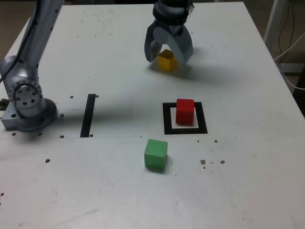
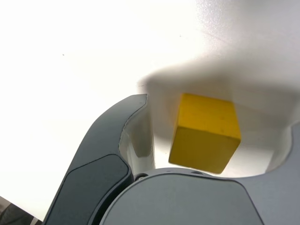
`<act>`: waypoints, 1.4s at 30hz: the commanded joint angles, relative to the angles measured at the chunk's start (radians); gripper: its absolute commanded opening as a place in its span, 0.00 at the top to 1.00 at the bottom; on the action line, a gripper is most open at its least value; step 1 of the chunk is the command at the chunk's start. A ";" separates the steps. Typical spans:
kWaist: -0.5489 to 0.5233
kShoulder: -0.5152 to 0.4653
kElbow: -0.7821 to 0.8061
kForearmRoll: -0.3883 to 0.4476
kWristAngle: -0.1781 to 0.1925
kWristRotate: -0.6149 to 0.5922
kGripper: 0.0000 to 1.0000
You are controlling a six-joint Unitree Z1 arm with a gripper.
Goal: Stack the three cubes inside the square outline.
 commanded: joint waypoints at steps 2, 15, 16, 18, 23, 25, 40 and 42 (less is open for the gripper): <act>-0.014 0.015 0.001 -0.004 0.020 -0.027 0.18; -0.068 0.007 -0.003 -0.008 0.068 -0.088 0.67; -0.068 0.006 -0.003 -0.008 0.068 -0.089 0.67; -0.068 0.005 -0.003 -0.007 0.068 -0.089 0.67; -0.069 0.000 -0.003 -0.006 0.068 -0.092 0.67; -0.069 -0.003 -0.003 -0.005 0.068 -0.094 0.67; -0.115 -0.078 -0.013 0.020 0.061 -0.155 0.67; -0.125 -0.095 -0.020 0.042 0.054 -0.172 0.67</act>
